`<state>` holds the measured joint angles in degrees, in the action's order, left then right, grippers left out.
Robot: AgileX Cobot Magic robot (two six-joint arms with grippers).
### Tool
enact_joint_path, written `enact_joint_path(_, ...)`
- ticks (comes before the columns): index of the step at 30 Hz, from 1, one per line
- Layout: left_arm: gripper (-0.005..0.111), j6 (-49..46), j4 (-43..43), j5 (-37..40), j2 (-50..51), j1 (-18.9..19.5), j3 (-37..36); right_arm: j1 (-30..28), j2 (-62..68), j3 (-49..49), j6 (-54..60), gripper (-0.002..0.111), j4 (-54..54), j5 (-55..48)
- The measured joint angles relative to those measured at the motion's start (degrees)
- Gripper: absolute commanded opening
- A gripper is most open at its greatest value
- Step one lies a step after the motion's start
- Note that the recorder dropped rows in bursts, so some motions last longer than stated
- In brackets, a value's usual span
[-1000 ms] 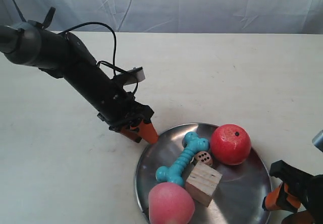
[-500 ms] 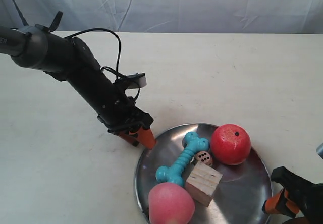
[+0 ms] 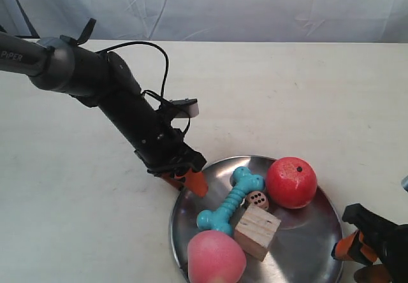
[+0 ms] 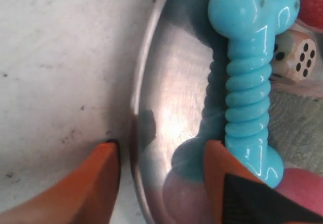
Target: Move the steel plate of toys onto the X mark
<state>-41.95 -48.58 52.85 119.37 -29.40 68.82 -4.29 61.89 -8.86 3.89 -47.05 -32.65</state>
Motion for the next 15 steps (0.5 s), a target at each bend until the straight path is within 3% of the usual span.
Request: enact_joint_path(15,0.05,3.2,1.2,-0.5,0.0,-0.8,0.2,0.0,0.0,5.9,10.3,0.051,-14.7,0.0)
